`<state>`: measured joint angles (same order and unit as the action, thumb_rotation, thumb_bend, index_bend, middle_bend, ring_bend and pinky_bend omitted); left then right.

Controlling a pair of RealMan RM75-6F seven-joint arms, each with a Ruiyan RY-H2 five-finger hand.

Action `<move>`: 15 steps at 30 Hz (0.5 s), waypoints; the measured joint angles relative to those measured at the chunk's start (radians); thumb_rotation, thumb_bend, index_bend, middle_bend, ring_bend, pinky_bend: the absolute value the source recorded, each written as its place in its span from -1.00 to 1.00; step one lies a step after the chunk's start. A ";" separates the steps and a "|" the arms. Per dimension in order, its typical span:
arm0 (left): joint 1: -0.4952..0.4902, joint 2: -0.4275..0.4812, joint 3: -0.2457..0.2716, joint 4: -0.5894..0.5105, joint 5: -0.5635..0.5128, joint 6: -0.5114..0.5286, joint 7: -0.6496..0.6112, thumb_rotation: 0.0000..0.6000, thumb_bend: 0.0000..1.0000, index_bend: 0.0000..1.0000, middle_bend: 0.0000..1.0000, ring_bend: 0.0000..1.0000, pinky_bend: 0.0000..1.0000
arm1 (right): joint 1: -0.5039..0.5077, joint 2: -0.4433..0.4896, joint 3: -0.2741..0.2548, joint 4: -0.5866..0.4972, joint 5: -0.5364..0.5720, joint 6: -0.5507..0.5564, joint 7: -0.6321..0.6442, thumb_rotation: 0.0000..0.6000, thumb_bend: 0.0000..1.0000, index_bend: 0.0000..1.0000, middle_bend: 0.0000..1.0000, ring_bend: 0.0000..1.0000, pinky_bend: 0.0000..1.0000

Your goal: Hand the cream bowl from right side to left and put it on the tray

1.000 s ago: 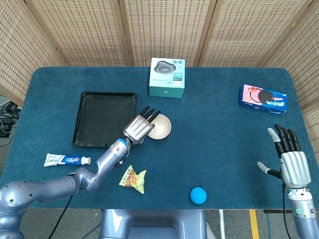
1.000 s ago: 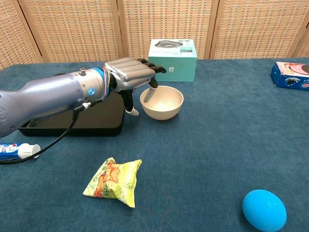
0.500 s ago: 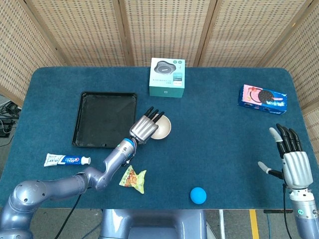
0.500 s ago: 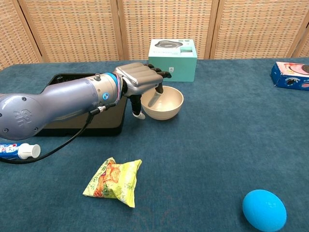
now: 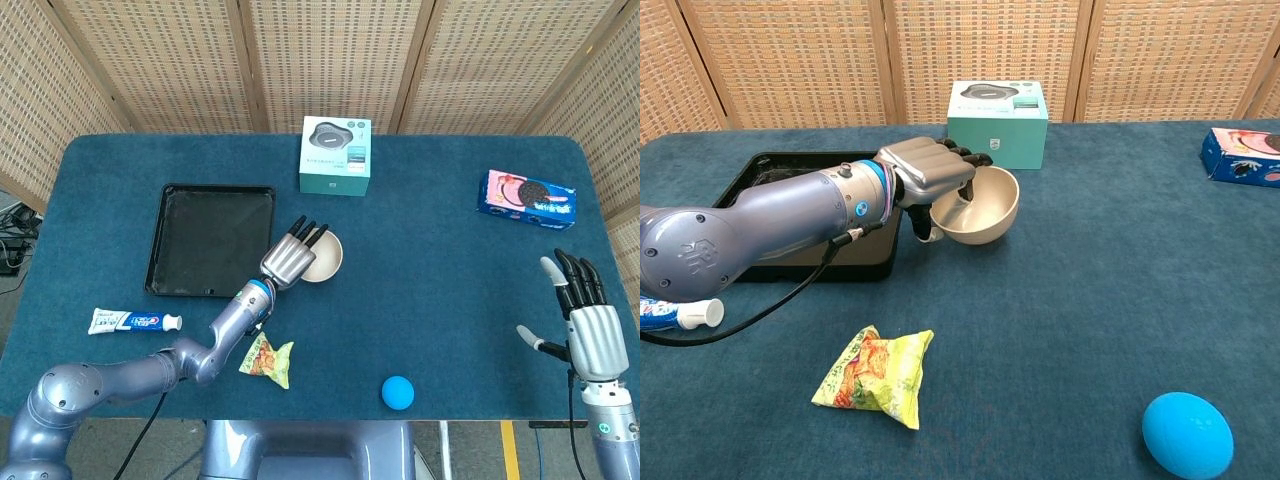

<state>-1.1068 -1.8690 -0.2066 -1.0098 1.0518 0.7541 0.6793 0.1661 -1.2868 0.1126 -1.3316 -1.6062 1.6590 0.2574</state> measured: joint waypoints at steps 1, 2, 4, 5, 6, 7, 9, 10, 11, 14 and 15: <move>0.001 0.001 0.001 -0.001 0.001 0.003 -0.001 1.00 -0.15 0.34 -1.00 -1.00 -1.00 | 0.000 0.000 0.000 0.000 0.000 0.000 0.000 1.00 -0.55 -0.92 -1.00 -1.00 -0.99; 0.001 0.003 0.001 -0.004 0.004 0.008 -0.002 1.00 -0.15 0.34 -1.00 -1.00 -1.00 | -0.001 0.001 0.001 0.000 -0.001 0.001 0.000 1.00 -0.55 -0.91 -1.00 -1.00 -0.99; 0.003 0.010 0.001 -0.011 0.008 0.017 -0.004 1.00 -0.15 0.34 -1.00 -1.00 -1.00 | -0.001 0.001 0.001 -0.001 -0.001 0.002 0.001 1.00 -0.55 -0.91 -1.00 -1.00 -0.99; 0.005 0.019 -0.001 -0.020 0.012 0.026 -0.008 1.00 -0.15 0.34 -1.00 -1.00 -1.00 | -0.002 0.002 0.002 -0.001 -0.001 0.002 0.002 1.00 -0.55 -0.91 -1.00 -1.00 -0.99; 0.007 0.028 -0.003 -0.030 0.014 0.033 -0.011 1.00 -0.15 0.34 -1.00 -1.00 -1.00 | -0.002 0.003 0.002 -0.001 -0.001 0.003 0.002 1.00 -0.55 -0.91 -1.00 -1.00 -0.99; 0.010 0.037 -0.004 -0.042 0.017 0.039 -0.014 1.00 -0.15 0.34 -1.00 -1.00 -1.00 | -0.003 0.004 0.002 -0.002 -0.001 0.004 0.002 1.00 -0.55 -0.91 -1.00 -1.00 -0.99; 0.018 0.064 -0.007 -0.071 0.023 0.056 -0.021 1.00 -0.15 0.34 -1.00 -1.00 -1.00 | -0.004 0.004 0.003 -0.003 -0.001 0.006 0.002 1.00 -0.55 -0.91 -1.00 -1.00 -0.99; 0.022 0.076 -0.007 -0.084 0.026 0.063 -0.024 1.00 -0.15 0.34 -1.00 -1.00 -1.00 | -0.004 0.005 0.003 -0.004 -0.002 0.007 0.002 1.00 -0.55 -0.91 -1.00 -1.00 -0.99; 0.028 0.093 -0.008 -0.099 0.029 0.072 -0.027 1.00 -0.15 0.34 -1.00 -1.00 -1.00 | -0.005 0.005 0.003 -0.005 -0.003 0.008 0.001 1.00 -0.55 -0.91 -1.00 -1.00 -0.99; 0.048 0.140 -0.003 -0.135 0.038 0.095 -0.031 1.00 -0.15 0.34 -1.00 -1.00 -1.00 | -0.006 0.006 0.002 -0.008 -0.008 0.011 -0.005 1.00 -0.55 -0.91 -1.00 -1.00 -0.99; 0.057 0.157 0.001 -0.148 0.041 0.103 -0.032 1.00 -0.15 0.34 -1.00 -1.00 -1.00 | -0.006 0.007 0.001 -0.011 -0.011 0.012 -0.008 1.00 -0.55 -0.91 -1.00 -1.00 -0.99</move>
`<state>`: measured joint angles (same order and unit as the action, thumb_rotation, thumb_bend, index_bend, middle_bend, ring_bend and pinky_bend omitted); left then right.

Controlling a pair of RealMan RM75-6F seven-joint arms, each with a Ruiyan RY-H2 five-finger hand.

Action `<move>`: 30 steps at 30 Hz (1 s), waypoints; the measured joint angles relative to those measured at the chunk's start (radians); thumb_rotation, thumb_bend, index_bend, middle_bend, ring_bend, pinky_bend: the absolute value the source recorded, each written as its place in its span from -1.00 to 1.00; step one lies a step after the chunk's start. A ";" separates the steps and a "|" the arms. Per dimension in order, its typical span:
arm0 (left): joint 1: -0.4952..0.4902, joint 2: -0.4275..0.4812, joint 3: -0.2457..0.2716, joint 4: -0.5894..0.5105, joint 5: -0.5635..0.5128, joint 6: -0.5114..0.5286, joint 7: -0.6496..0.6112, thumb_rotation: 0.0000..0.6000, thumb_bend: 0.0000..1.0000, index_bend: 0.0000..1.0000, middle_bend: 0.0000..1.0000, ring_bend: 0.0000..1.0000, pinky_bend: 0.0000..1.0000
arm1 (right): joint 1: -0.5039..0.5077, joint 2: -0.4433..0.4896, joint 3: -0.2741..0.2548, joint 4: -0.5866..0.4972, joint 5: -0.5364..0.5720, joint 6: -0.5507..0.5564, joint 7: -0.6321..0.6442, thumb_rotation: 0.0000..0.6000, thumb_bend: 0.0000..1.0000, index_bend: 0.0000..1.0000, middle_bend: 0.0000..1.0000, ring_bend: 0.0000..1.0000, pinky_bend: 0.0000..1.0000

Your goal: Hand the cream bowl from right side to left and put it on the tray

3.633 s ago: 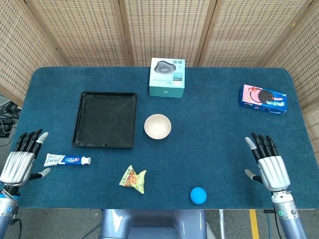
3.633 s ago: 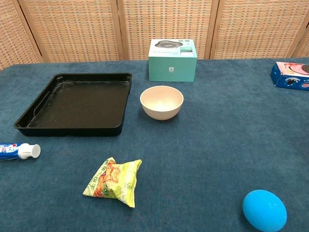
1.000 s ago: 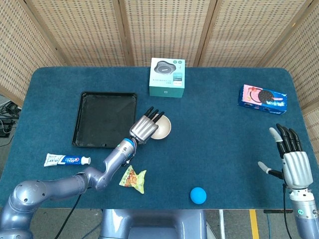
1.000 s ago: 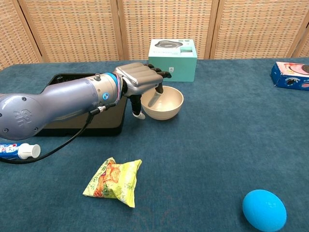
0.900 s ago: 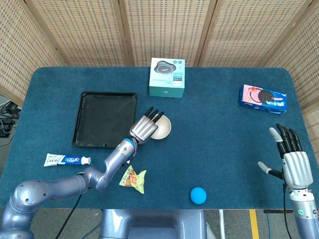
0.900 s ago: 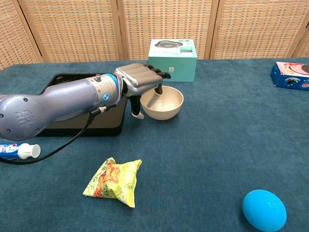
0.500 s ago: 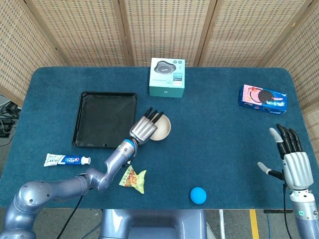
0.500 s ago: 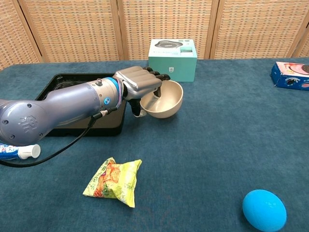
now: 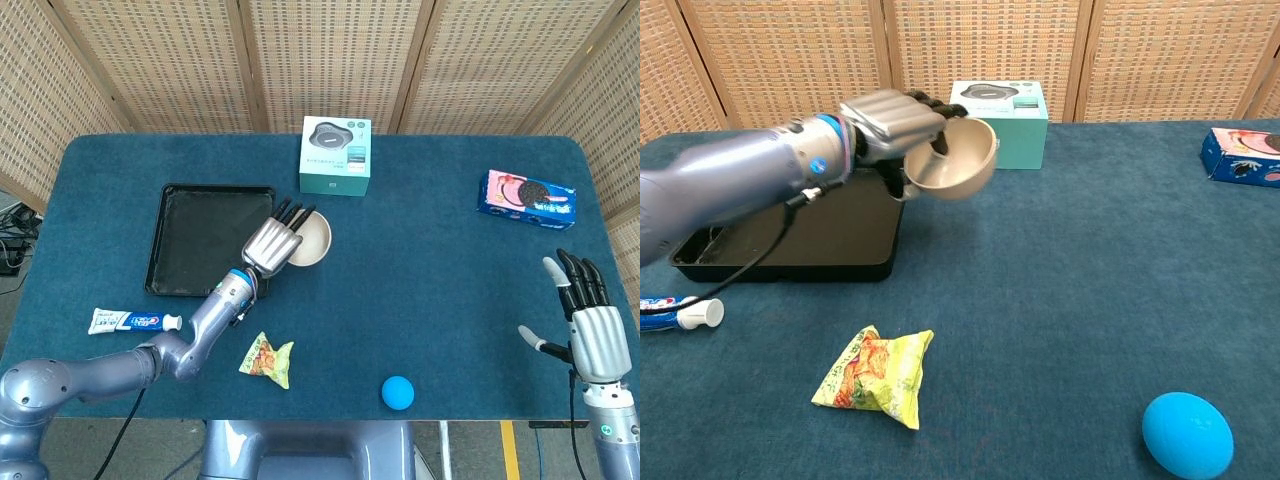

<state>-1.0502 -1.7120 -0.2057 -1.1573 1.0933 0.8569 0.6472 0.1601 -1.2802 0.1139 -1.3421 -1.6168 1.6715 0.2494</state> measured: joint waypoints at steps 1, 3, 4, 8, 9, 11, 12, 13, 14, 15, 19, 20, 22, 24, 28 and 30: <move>0.009 0.019 0.004 -0.012 0.003 0.007 -0.002 1.00 -0.15 0.34 -1.00 -1.00 -1.00 | -0.001 0.000 -0.001 -0.003 -0.004 0.002 -0.004 1.00 -0.55 -0.91 -1.00 -1.00 -0.99; 0.037 0.065 0.017 -0.040 0.008 0.023 -0.010 1.00 -0.16 0.34 -1.00 -1.00 -1.00 | -0.002 0.001 -0.003 -0.007 -0.009 0.005 -0.011 1.00 -0.55 -0.91 -1.00 -1.00 -0.99; 0.051 0.085 0.023 -0.050 0.009 0.029 -0.016 1.00 -0.15 0.34 -1.00 -1.00 -1.00 | -0.002 0.002 -0.004 -0.009 -0.012 0.007 -0.014 1.00 -0.55 -0.91 -1.00 -1.00 -0.99; 0.122 0.158 0.059 -0.073 0.000 0.041 -0.060 1.00 -0.16 0.34 -1.00 -1.00 -1.00 | -0.003 0.002 -0.009 -0.017 -0.025 0.011 -0.029 1.00 -0.55 -0.91 -1.00 -1.00 -0.99; 0.138 0.169 0.068 -0.072 -0.006 0.040 -0.072 1.00 -0.16 0.34 -1.00 -1.00 -1.00 | -0.003 0.001 -0.011 -0.019 -0.029 0.012 -0.035 1.00 -0.55 -0.91 -1.00 -1.00 -0.99; 0.174 0.183 0.087 -0.060 -0.011 0.037 -0.109 1.00 -0.16 0.34 -1.00 -1.00 -1.00 | -0.002 0.000 -0.014 -0.024 -0.035 0.011 -0.046 1.00 -0.55 -0.91 -1.00 -1.00 -0.99; 0.185 0.187 0.095 -0.052 -0.011 0.035 -0.128 1.00 -0.16 0.34 -1.00 -1.00 -1.00 | -0.002 0.000 -0.015 -0.026 -0.036 0.010 -0.050 1.00 -0.55 -0.91 -1.00 -1.00 -0.99; 0.193 0.189 0.102 -0.041 -0.010 0.032 -0.147 1.00 -0.16 0.34 -1.00 -1.00 -1.00 | -0.002 -0.001 -0.016 -0.026 -0.038 0.010 -0.053 1.00 -0.55 -0.91 -1.00 -1.00 -0.99; 0.204 0.191 0.111 -0.024 -0.008 0.028 -0.169 1.00 -0.16 0.34 -1.00 -1.00 -1.00 | -0.002 -0.002 -0.017 -0.027 -0.039 0.009 -0.057 1.00 -0.55 -0.91 -1.00 -1.00 -0.99; 0.211 0.191 0.116 -0.010 -0.007 0.025 -0.183 1.00 -0.16 0.34 -1.00 -1.00 -1.00 | -0.002 -0.003 -0.018 -0.027 -0.040 0.008 -0.059 1.00 -0.55 -0.91 -1.00 -1.00 -0.99; 0.236 0.180 0.131 0.055 0.004 0.011 -0.233 1.00 -0.16 0.34 -1.00 -1.00 -1.00 | -0.001 -0.006 -0.019 -0.028 -0.042 0.004 -0.067 1.00 -0.55 -0.91 -1.00 -1.00 -0.99; 0.241 0.174 0.132 0.073 0.006 0.006 -0.247 1.00 -0.16 0.34 -1.00 -1.00 -1.00 | -0.001 -0.007 -0.019 -0.027 -0.042 0.004 -0.068 1.00 -0.55 -0.91 -1.00 -1.00 -0.99; 0.245 0.165 0.133 0.096 0.010 -0.002 -0.261 1.00 -0.16 0.34 -1.00 -1.00 -1.00 | -0.001 -0.007 -0.019 -0.027 -0.042 0.004 -0.069 1.00 -0.55 -0.91 -1.00 -1.00 -0.99; 0.248 0.155 0.131 0.115 0.014 -0.012 -0.274 1.00 -0.16 0.34 -1.00 -1.00 -1.00 | 0.000 -0.008 -0.019 -0.026 -0.042 0.003 -0.069 1.00 -0.55 -0.91 -1.00 -1.00 -0.99; 0.246 0.140 0.123 0.137 0.023 -0.027 -0.288 1.00 -0.16 0.33 -1.00 -1.00 -1.00 | 0.000 -0.010 -0.020 -0.022 -0.041 0.001 -0.068 1.00 -0.55 -0.91 -1.00 -1.00 -1.00; 0.242 0.133 0.118 0.143 0.027 -0.032 -0.288 1.00 -0.16 0.32 -1.00 -1.00 -1.00 | 0.000 -0.010 -0.020 -0.020 -0.041 -0.001 -0.067 1.00 -0.55 -0.91 -1.00 -1.00 -1.00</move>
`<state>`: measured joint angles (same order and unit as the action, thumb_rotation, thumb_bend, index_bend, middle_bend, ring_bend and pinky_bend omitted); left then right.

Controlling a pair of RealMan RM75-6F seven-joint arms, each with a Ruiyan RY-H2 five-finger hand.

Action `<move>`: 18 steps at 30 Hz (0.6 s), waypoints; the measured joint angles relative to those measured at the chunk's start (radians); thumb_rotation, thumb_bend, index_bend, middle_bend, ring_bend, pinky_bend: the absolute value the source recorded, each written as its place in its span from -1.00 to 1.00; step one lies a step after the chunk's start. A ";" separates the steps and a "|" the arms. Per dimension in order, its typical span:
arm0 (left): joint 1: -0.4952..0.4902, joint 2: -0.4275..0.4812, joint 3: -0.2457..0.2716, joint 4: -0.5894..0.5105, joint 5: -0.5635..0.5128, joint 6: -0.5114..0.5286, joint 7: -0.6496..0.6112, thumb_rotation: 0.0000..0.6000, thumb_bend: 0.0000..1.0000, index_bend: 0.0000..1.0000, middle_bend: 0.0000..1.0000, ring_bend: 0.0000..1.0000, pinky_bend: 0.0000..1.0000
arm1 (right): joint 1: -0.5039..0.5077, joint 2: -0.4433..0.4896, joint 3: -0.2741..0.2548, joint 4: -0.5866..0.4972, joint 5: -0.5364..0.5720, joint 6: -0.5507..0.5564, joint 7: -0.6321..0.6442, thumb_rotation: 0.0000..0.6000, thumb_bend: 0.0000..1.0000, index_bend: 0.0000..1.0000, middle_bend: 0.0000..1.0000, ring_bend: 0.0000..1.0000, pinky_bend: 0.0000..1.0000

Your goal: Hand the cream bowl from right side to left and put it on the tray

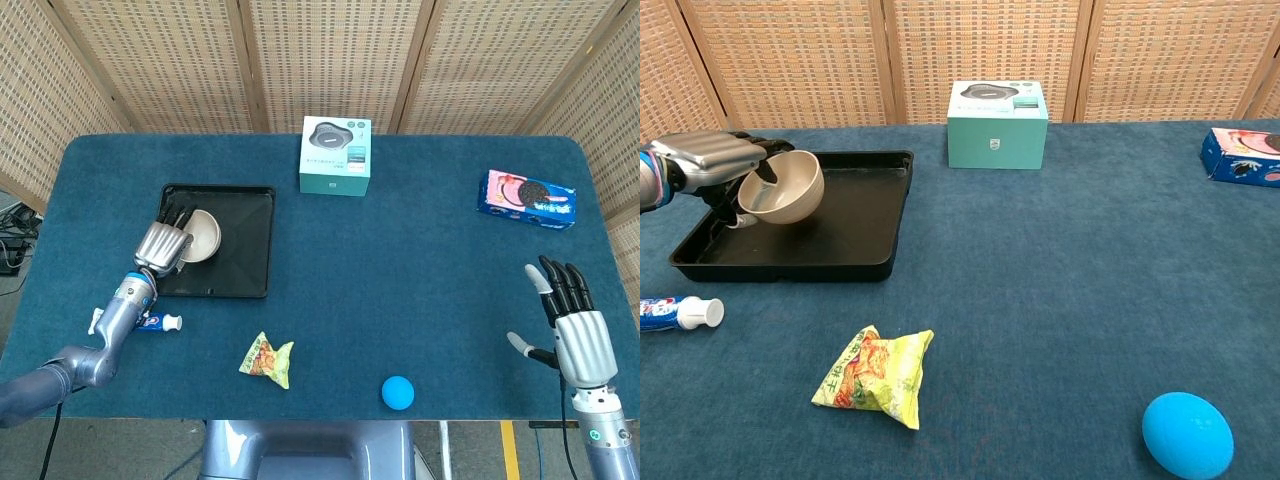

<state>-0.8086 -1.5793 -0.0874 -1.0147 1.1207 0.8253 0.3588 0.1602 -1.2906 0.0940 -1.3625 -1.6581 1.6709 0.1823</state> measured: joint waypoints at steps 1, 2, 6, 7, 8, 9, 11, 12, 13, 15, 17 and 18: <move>-0.002 -0.003 -0.003 0.002 0.000 -0.002 0.001 1.00 -0.16 0.31 -1.00 -1.00 -1.00 | 0.000 0.000 0.000 0.001 0.000 0.000 0.001 1.00 -0.55 -0.91 -1.00 -1.00 -1.00; -0.005 -0.007 -0.006 0.005 0.000 -0.006 0.002 1.00 -0.16 0.31 -1.00 -1.00 -1.00 | 0.000 -0.001 -0.001 0.002 -0.001 -0.001 0.001 1.00 -0.55 -0.91 -1.00 -1.00 -1.00; -0.012 -0.017 -0.016 0.011 0.002 -0.011 0.009 1.00 -0.16 0.30 -1.00 -1.00 -1.00 | 0.000 -0.002 0.000 0.004 -0.001 0.000 0.003 1.00 -0.55 -0.91 -1.00 -1.00 -1.00; -0.013 -0.018 -0.018 0.009 0.003 -0.013 0.010 1.00 -0.16 0.29 -1.00 -1.00 -1.00 | 0.000 -0.002 0.000 0.004 -0.001 0.000 0.005 1.00 -0.55 -0.91 -1.00 -1.00 -1.00; -0.014 -0.019 -0.020 0.006 0.003 -0.015 0.012 1.00 -0.16 0.27 -1.00 -1.00 -1.00 | 0.000 -0.001 0.000 0.005 -0.002 0.002 0.007 1.00 -0.55 -0.91 -1.00 -1.00 -1.00; -0.015 -0.019 -0.021 0.004 0.003 -0.016 0.014 1.00 -0.16 0.24 -1.00 -1.00 -1.00 | 0.000 -0.001 0.000 0.005 -0.002 0.003 0.008 1.00 -0.55 -0.91 -1.00 -1.00 -1.00; -0.017 -0.017 -0.022 -0.002 0.000 -0.023 0.020 1.00 -0.18 0.06 -1.00 -1.00 -1.00 | 0.000 -0.002 0.001 0.007 -0.002 0.004 0.010 1.00 -0.55 -0.91 -1.00 -1.00 -1.00; -0.017 -0.015 -0.022 -0.005 -0.002 -0.028 0.023 1.00 -0.22 -0.03 -1.00 -1.00 -1.00 | 0.000 -0.002 0.001 0.007 -0.002 0.005 0.011 1.00 -0.55 -0.91 -1.00 -1.00 -1.00; -0.018 -0.013 -0.022 -0.009 -0.005 -0.033 0.028 1.00 -0.27 -0.17 -1.00 -1.00 -1.00 | -0.001 -0.002 0.001 0.007 -0.002 0.006 0.012 1.00 -0.55 -0.91 -1.00 -1.00 -1.00; -0.020 -0.006 -0.023 -0.020 -0.015 -0.043 0.042 1.00 -0.34 -0.39 -1.00 -1.00 -1.00 | -0.001 -0.002 0.001 0.008 -0.003 0.006 0.013 1.00 -0.55 -0.91 -1.00 -1.00 -1.00; -0.021 0.001 -0.025 -0.034 -0.028 -0.048 0.057 1.00 -0.37 -0.59 -1.00 -1.00 -1.00 | -0.001 -0.002 0.001 0.007 -0.004 0.008 0.013 1.00 -0.55 -0.91 -1.00 -1.00 -1.00; -0.020 0.004 -0.026 -0.039 -0.034 -0.049 0.062 1.00 -0.40 -0.64 -1.00 -1.00 -1.00 | -0.001 -0.002 0.001 0.007 -0.005 0.008 0.013 1.00 -0.55 -0.91 -1.00 -1.00 -1.00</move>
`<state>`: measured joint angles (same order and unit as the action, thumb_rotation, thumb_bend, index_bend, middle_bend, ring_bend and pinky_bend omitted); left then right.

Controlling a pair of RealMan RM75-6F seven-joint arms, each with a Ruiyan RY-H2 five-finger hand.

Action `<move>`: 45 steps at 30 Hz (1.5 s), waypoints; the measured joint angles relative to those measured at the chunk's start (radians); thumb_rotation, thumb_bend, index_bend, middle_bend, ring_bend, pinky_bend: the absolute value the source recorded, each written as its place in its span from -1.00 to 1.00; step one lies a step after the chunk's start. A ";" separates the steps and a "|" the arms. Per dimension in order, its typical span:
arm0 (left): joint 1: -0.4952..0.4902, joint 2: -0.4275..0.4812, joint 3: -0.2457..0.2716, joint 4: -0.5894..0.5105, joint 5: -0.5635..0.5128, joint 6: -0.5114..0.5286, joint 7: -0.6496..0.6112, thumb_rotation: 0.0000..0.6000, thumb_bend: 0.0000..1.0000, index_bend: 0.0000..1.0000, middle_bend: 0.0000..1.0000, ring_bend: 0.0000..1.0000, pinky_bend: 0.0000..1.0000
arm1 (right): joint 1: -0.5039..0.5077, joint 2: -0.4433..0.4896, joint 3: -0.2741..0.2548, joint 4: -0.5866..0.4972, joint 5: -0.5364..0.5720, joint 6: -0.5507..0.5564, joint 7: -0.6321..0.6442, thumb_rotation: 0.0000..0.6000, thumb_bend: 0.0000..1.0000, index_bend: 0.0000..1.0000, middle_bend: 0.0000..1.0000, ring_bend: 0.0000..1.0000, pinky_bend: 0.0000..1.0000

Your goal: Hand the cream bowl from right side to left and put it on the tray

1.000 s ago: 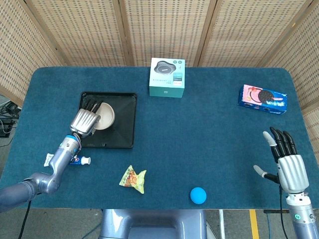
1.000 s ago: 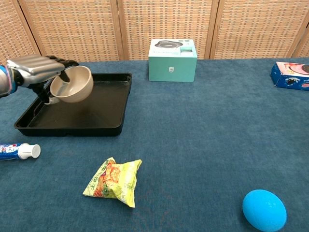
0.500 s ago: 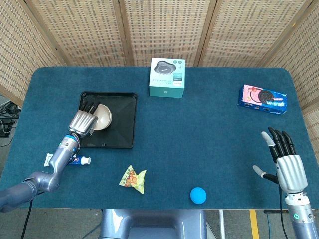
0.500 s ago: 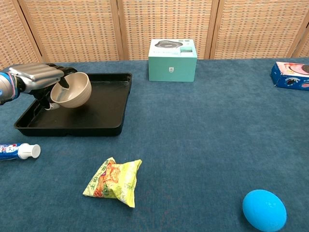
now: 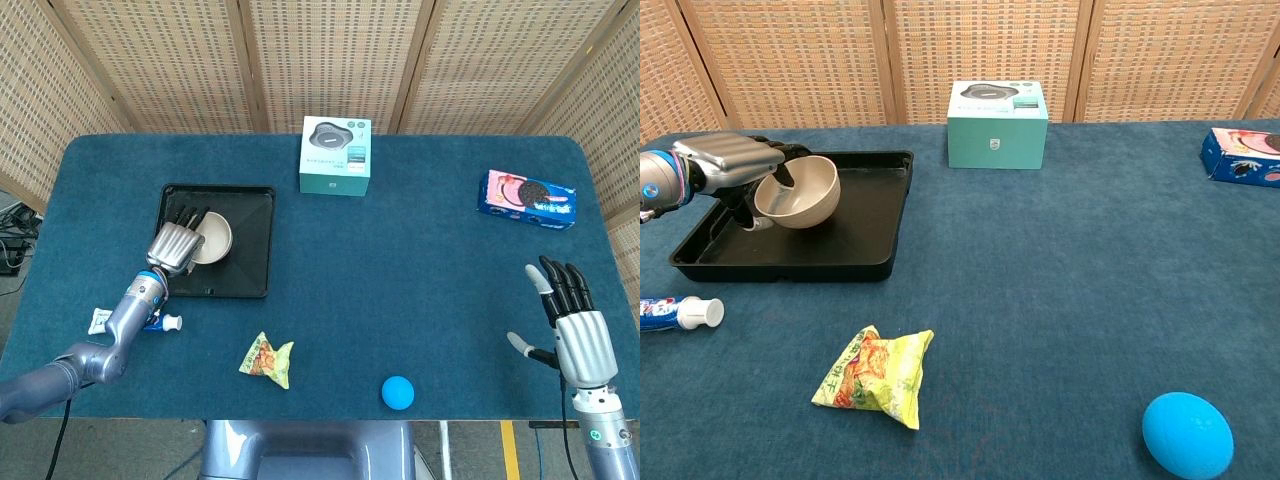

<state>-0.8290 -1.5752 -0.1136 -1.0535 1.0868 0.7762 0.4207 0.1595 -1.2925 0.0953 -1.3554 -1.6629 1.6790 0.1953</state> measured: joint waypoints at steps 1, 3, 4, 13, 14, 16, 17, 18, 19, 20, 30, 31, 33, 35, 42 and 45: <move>0.001 0.003 -0.001 -0.004 -0.004 0.000 0.004 1.00 -0.46 -0.73 -1.00 -1.00 -1.00 | 0.000 0.000 0.000 0.000 0.000 0.000 0.000 1.00 -0.55 -0.91 -1.00 -1.00 -1.00; 0.002 0.006 -0.003 -0.009 -0.010 0.002 0.011 1.00 -0.57 -0.83 -1.00 -1.00 -1.00 | 0.000 0.000 0.000 -0.001 0.000 0.000 0.000 1.00 -0.55 -0.91 -1.00 -1.00 -1.00; 0.003 0.008 -0.003 -0.011 -0.013 0.003 0.014 1.00 -0.59 -0.87 -1.00 -1.00 -1.00 | 0.000 0.000 -0.001 -0.001 -0.001 0.000 0.000 1.00 -0.55 -0.91 -1.00 -1.00 -1.00; 0.020 0.030 -0.012 -0.050 -0.020 0.039 0.012 1.00 -0.61 -1.00 -1.00 -1.00 -1.00 | 0.000 0.000 -0.002 -0.004 -0.008 0.004 -0.002 1.00 -0.55 -0.91 -1.00 -1.00 -1.00; 0.024 0.037 -0.014 -0.063 -0.016 0.050 0.008 1.00 -0.61 -1.00 -1.00 -1.00 -1.00 | 0.000 0.000 -0.003 -0.005 -0.010 0.005 -0.002 1.00 -0.55 -0.91 -1.00 -1.00 -1.00; 0.034 0.048 -0.017 -0.087 -0.008 0.076 -0.002 1.00 -0.61 -1.00 -1.00 -1.00 -1.00 | 0.000 0.000 -0.004 -0.005 -0.012 0.006 -0.003 1.00 -0.55 -0.91 -1.00 -1.00 -1.00; 0.043 0.056 -0.020 -0.107 -0.002 0.099 -0.012 1.00 -0.61 -1.00 -1.00 -1.00 -1.00 | 0.000 0.001 -0.004 -0.005 -0.012 0.007 -0.004 1.00 -0.55 -0.91 -1.00 -1.00 -1.00; 0.051 0.063 -0.022 -0.123 0.004 0.119 -0.021 1.00 -0.61 -1.00 -1.00 -1.00 -1.00 | 0.000 0.001 -0.005 -0.006 -0.013 0.006 -0.004 1.00 -0.55 -0.91 -1.00 -1.00 -1.00; 0.060 0.070 -0.024 -0.140 0.011 0.143 -0.030 1.00 -0.61 -1.00 -1.00 -1.00 -1.00 | 0.000 0.001 -0.005 -0.006 -0.013 0.006 -0.006 1.00 -0.55 -0.91 -1.00 -1.00 -1.00; 0.075 0.080 -0.027 -0.167 0.020 0.178 -0.044 1.00 -0.61 -1.00 -1.00 -1.00 -1.00 | -0.001 0.001 -0.006 -0.007 -0.013 0.005 -0.009 1.00 -0.55 -0.91 -1.00 -1.00 -1.00; 0.295 0.201 0.014 -0.448 0.180 0.595 -0.112 1.00 -0.76 -1.00 -1.00 -1.00 -1.00 | -0.001 0.004 -0.014 -0.027 0.010 -0.041 -0.089 1.00 -0.55 -0.95 -1.00 -1.00 -1.00; 0.322 0.219 0.028 -0.481 0.194 0.624 -0.109 1.00 -0.78 -1.00 -1.00 -1.00 -1.00 | -0.002 0.005 -0.015 -0.030 0.014 -0.047 -0.100 1.00 -0.55 -0.97 -1.00 -1.00 -1.00; 0.388 0.267 0.064 -0.553 0.225 0.679 -0.101 1.00 -0.80 -1.00 -1.00 -1.00 -1.00 | -0.002 0.007 -0.017 -0.036 0.020 -0.059 -0.123 1.00 -0.55 -1.00 -1.00 -1.00 -1.00; 0.449 0.316 0.103 -0.609 0.248 0.724 -0.091 1.00 -0.81 -1.00 -1.00 -1.00 -1.00 | -0.002 0.011 -0.021 -0.045 0.024 -0.070 -0.143 1.00 -0.55 -1.00 -1.00 -1.00 -1.00; 0.567 0.384 0.177 -0.642 0.328 0.804 -0.114 1.00 -0.81 -1.00 -1.00 -1.00 -1.00 | -0.001 0.016 -0.031 -0.083 0.034 -0.106 -0.250 1.00 -0.55 -1.00 -1.00 -1.00 -1.00; 0.582 0.398 0.183 -0.643 0.351 0.801 -0.122 1.00 -0.81 -1.00 -1.00 -1.00 -1.00 | -0.001 0.018 -0.036 -0.105 0.040 -0.125 -0.301 1.00 -0.55 -1.00 -1.00 -1.00 -1.00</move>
